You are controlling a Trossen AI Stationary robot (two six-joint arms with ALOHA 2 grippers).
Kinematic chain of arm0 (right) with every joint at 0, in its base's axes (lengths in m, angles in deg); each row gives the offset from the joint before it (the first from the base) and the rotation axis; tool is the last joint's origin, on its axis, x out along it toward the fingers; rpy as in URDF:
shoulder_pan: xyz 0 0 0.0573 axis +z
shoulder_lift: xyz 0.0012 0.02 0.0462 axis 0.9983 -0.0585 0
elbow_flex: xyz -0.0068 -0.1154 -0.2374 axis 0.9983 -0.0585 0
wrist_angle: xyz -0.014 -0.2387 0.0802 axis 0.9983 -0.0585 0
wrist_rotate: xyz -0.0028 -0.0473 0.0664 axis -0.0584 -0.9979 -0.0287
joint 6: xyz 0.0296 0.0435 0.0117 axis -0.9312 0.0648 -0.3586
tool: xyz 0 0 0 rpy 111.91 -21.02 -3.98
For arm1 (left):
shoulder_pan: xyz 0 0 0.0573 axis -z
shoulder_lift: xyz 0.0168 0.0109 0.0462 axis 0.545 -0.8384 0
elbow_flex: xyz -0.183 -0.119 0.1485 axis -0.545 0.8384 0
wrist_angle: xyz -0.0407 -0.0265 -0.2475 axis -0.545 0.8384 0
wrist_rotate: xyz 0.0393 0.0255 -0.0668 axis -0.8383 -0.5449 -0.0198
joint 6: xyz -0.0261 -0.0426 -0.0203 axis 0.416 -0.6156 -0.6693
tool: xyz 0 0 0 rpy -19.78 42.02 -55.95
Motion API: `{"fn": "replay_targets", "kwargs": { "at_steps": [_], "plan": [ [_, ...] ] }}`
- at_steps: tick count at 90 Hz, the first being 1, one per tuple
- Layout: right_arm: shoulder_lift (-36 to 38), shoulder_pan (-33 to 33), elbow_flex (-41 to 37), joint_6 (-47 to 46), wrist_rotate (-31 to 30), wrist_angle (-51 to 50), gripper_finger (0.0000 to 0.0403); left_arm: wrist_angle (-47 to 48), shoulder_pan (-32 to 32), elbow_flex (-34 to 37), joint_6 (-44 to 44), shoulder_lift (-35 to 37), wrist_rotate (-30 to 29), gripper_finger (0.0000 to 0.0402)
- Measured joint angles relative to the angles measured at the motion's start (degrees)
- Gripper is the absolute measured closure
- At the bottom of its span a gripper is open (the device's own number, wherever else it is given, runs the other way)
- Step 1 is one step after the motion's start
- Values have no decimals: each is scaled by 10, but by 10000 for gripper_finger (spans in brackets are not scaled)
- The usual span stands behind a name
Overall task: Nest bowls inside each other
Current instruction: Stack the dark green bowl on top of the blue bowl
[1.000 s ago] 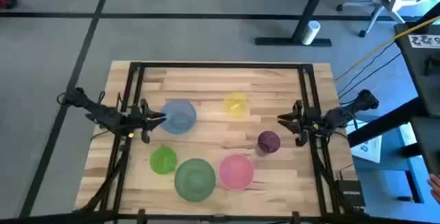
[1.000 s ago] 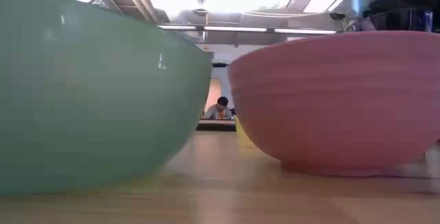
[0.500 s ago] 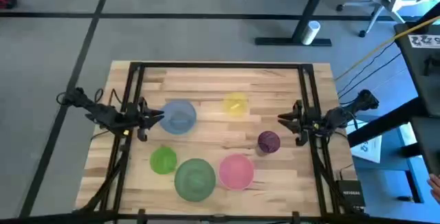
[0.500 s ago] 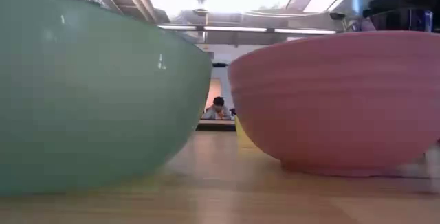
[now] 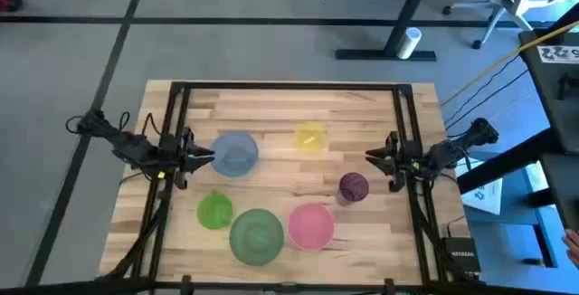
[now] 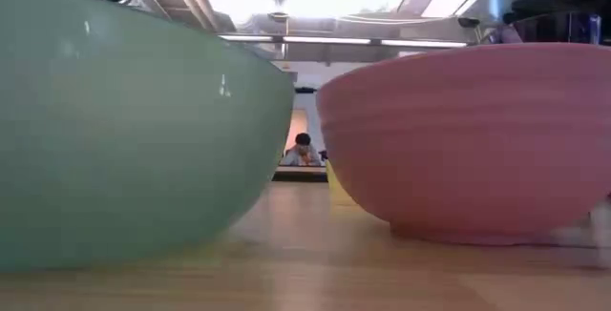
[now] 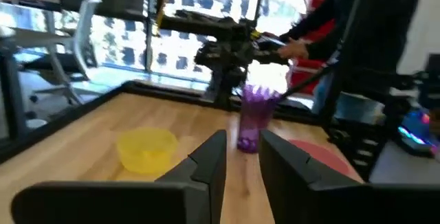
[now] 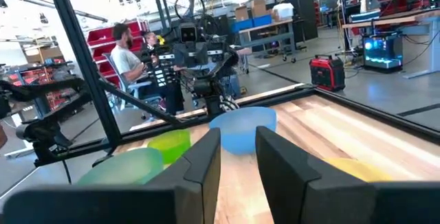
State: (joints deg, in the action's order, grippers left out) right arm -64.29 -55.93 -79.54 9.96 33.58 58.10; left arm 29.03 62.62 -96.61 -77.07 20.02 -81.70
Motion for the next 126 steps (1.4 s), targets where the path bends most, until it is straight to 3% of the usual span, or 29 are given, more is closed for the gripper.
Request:
{"fn": "replay_targets", "kwargs": {
  "at_steps": [29, 57, 66, 79, 106, 126],
  "plan": [
    [0, 0, 0, 0, 0, 0, 325, 39, 0, -57, -128, -182, 84, 334],
    [0, 0, 0, 0, 0, 0, 325, 27, 0, -73, -282, -334, 229, 334],
    [0, 0, 0, 0, 0, 0, 325, -18, 0, -74, -308, -377, 279, 334],
    [0, 0, 0, 0, 0, 0, 325, -21, 0, -115, -299, -441, 305, 338],
    [0, 0, 0, 0, 0, 1, 325, 168, -27, -252, -213, -591, 286, 368],
    [0, 0, 0, -3, 0, 0, 325, 185, -59, -283, -200, -605, 291, 329]
  ]
}}
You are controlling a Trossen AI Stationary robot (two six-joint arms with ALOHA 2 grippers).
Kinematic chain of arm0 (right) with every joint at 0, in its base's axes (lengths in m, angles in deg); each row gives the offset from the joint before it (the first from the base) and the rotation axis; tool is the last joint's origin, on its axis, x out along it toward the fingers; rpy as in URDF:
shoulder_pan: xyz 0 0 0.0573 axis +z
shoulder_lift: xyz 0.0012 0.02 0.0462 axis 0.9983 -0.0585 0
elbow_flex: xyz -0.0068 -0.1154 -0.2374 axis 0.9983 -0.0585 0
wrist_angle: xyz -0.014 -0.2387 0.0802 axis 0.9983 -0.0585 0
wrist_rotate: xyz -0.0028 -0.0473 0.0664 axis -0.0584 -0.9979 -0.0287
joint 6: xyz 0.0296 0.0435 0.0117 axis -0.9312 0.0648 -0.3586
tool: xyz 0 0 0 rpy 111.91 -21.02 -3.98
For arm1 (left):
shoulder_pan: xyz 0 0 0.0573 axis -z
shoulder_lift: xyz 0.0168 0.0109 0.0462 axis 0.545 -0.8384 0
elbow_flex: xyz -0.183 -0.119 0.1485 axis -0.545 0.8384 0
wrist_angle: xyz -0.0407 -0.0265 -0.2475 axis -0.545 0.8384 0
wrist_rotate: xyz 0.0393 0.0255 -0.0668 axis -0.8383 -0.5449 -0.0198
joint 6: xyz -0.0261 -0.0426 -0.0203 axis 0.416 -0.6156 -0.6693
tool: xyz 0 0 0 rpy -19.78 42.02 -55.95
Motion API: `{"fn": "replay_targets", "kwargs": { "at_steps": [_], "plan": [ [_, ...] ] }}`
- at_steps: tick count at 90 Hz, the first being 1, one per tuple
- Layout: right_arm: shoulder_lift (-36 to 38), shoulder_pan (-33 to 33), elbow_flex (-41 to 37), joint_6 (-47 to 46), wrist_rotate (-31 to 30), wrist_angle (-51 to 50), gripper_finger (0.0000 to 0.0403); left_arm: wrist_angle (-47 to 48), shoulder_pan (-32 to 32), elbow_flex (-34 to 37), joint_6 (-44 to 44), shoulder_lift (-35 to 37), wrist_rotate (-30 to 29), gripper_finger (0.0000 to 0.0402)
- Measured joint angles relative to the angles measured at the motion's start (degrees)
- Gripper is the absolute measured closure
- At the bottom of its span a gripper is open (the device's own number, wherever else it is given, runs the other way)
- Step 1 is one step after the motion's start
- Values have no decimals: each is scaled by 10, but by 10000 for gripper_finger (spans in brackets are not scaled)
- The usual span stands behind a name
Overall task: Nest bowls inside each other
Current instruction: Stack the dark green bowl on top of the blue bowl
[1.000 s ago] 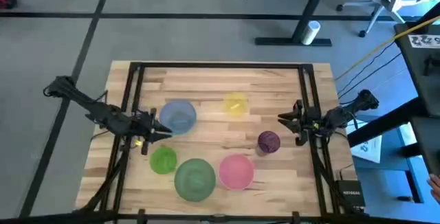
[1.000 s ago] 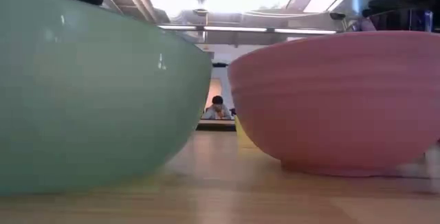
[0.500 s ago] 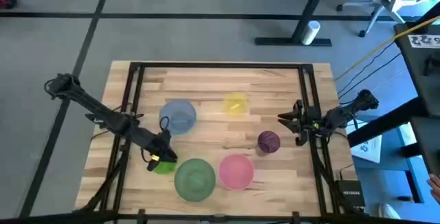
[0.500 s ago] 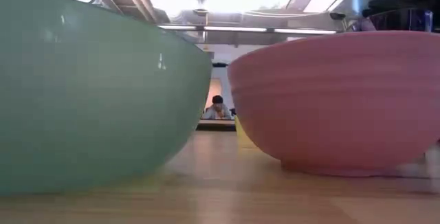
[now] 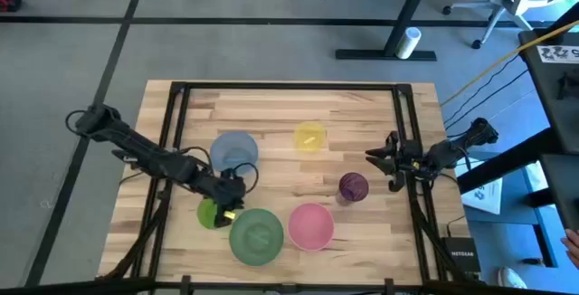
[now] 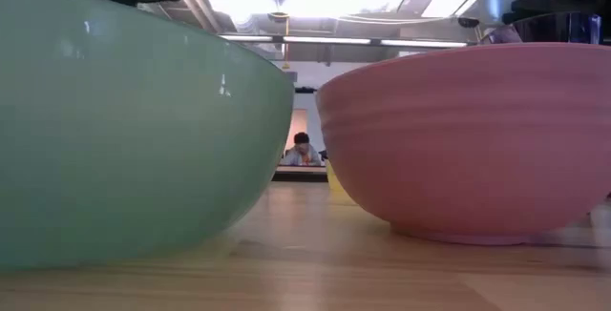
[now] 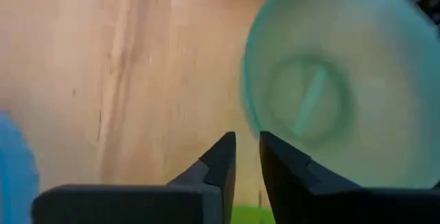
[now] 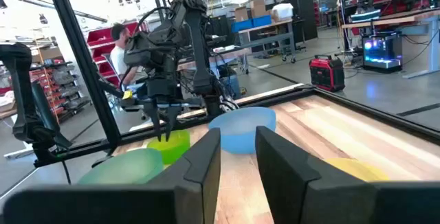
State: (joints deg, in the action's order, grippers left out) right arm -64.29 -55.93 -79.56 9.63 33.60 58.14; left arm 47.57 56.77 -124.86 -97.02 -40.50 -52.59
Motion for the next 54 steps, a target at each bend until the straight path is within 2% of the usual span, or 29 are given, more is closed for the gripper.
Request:
{"fn": "replay_targets", "kwargs": {
  "at_steps": [25, 54],
  "plan": [
    [0, 0, 0, -1, 0, -1, 325, -15, -6, 0, -15, -14, 21, 256],
    [0, 0, 0, -2, 0, -2, 325, -57, -6, 0, -18, -52, 37, 243]
  ]
}}
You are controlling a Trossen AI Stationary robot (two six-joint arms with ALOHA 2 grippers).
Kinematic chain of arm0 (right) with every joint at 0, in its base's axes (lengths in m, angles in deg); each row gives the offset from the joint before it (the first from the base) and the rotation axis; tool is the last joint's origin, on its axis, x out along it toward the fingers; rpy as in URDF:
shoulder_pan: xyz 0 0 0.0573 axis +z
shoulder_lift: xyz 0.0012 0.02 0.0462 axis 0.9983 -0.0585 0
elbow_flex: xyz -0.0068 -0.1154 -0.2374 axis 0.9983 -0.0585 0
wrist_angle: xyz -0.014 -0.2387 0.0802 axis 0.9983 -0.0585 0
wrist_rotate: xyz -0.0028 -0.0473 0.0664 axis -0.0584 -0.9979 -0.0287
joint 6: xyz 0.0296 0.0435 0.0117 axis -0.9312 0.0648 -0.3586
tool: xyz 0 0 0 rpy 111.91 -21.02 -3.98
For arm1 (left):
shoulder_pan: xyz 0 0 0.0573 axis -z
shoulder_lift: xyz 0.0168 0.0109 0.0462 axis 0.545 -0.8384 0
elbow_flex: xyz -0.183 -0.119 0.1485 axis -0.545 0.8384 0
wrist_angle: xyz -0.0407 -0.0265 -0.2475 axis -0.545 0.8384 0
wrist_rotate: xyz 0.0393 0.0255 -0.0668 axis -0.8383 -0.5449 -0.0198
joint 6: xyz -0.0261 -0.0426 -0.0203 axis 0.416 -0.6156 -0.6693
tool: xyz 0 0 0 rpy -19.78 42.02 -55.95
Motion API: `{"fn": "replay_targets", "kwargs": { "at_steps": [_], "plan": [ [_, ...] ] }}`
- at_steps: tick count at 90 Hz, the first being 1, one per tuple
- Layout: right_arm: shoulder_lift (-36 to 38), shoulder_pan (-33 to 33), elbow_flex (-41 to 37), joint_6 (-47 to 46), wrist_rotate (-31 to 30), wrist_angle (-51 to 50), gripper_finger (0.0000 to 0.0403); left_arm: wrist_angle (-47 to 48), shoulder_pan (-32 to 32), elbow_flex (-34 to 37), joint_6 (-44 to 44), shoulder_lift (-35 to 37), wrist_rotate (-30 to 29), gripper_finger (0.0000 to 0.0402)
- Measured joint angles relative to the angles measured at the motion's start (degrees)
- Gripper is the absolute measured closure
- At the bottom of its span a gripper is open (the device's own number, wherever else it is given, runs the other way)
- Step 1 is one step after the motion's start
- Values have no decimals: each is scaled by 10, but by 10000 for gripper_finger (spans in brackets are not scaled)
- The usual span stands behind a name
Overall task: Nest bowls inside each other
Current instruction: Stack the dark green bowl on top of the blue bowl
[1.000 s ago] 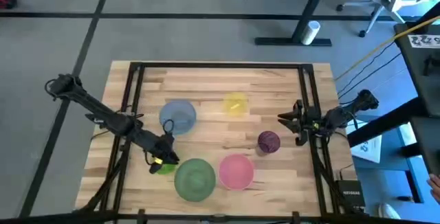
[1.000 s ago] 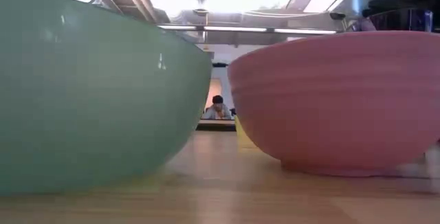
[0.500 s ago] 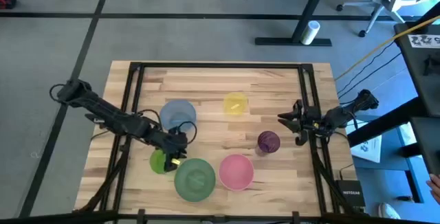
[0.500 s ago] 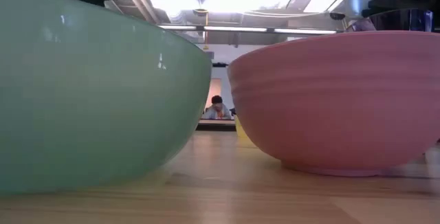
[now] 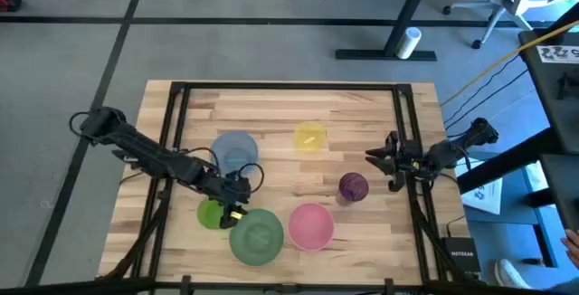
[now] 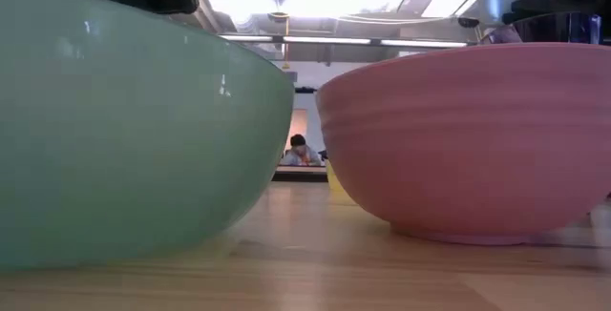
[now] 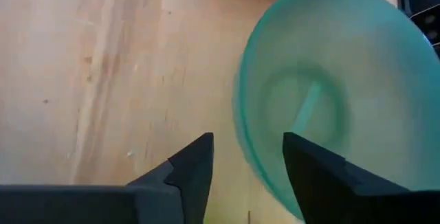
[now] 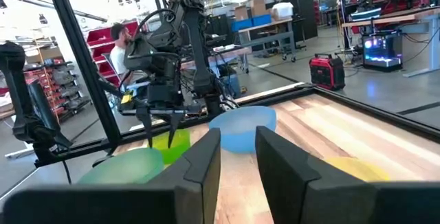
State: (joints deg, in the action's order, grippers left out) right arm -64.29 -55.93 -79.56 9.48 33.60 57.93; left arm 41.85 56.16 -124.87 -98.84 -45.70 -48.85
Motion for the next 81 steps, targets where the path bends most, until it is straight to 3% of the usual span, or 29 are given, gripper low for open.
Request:
{"fn": "replay_targets", "kwargs": {
  "at_steps": [34, 42, 55, 81],
  "plan": [
    [0, 0, 0, 0, 0, 1, 325, -18, -1, 0, -20, -61, 12, 246],
    [0, 0, 0, 0, 0, 2, 325, -14, -5, 0, -27, -62, 9, 279],
    [0, 0, 0, 0, 0, 1, 325, -15, -14, 0, -15, -59, -1, 384],
    [0, 0, 0, 0, 0, 1, 325, -13, -31, -23, 15, -47, -23, 400]
  ]
}}
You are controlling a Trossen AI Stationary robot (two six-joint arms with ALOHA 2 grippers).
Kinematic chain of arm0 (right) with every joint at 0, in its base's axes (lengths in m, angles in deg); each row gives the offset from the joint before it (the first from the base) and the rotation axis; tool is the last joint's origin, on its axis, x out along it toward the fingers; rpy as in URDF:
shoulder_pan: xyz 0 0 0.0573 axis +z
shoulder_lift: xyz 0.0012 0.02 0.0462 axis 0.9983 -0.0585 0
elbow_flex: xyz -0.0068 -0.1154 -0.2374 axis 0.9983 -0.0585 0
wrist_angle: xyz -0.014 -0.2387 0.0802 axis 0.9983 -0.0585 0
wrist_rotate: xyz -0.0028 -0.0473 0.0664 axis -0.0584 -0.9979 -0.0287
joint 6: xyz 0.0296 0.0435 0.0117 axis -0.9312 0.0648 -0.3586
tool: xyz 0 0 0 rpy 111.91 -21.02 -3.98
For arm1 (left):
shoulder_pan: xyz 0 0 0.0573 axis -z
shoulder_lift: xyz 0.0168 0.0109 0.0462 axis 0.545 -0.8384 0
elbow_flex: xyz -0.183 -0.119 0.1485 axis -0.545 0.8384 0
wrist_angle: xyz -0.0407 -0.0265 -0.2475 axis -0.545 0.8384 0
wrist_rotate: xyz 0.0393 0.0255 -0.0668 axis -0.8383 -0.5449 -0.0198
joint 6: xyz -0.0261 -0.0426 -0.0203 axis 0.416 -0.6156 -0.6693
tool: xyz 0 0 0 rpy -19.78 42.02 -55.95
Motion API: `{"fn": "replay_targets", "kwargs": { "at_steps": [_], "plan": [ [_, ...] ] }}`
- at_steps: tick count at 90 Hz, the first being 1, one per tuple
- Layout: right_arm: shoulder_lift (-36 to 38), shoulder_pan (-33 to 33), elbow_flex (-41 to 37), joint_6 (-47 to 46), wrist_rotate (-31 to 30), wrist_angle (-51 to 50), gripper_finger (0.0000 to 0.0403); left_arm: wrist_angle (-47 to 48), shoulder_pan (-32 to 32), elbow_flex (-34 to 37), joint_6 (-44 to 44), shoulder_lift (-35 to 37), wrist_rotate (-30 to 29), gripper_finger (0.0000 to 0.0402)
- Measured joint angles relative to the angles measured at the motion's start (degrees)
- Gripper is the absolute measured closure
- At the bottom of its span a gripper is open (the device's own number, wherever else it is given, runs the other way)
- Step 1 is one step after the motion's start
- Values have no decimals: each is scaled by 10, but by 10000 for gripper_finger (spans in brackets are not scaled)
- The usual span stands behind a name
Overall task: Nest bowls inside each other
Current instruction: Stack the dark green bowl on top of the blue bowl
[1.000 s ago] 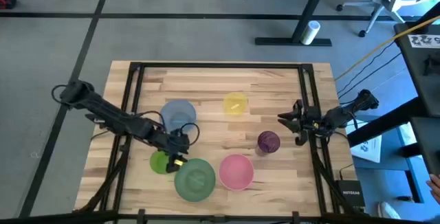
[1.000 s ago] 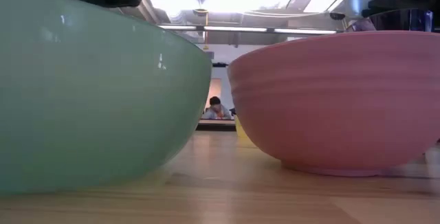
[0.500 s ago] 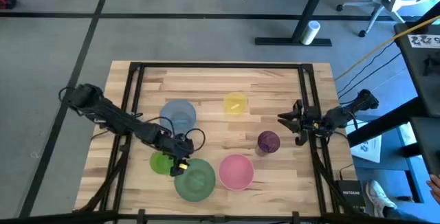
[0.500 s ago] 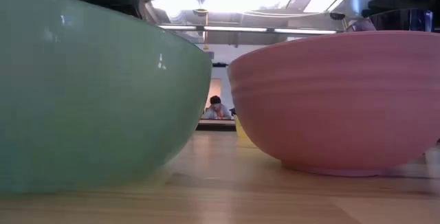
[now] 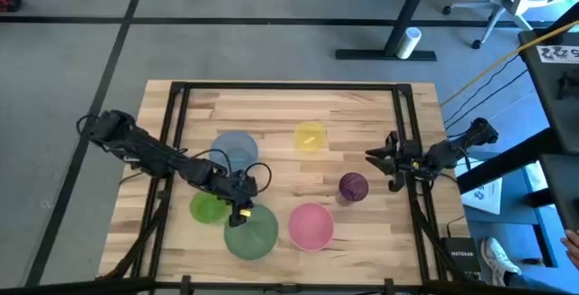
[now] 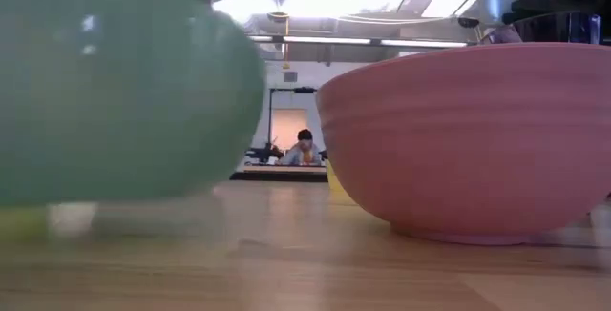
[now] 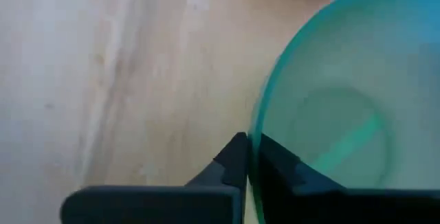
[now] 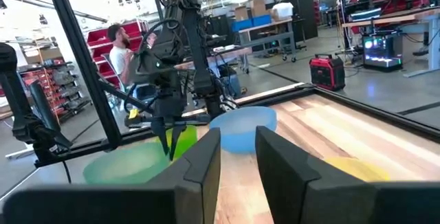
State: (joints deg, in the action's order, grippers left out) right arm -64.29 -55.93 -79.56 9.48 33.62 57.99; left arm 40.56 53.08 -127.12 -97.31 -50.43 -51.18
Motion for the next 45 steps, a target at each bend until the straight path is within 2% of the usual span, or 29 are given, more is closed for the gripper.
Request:
{"fn": "replay_targets", "kwargs": {
  "at_steps": [9, 20, 45],
  "plan": [
    [0, 0, 0, 0, 0, -1, 325, 27, -12, -27, 32, 9, -1, 401],
    [0, 0, 0, 0, 0, -3, 325, 121, -42, -60, 78, 19, -26, 401],
    [0, 0, 0, 0, 0, -6, 325, 220, -153, -85, 177, 86, -35, 401]
  ]
}}
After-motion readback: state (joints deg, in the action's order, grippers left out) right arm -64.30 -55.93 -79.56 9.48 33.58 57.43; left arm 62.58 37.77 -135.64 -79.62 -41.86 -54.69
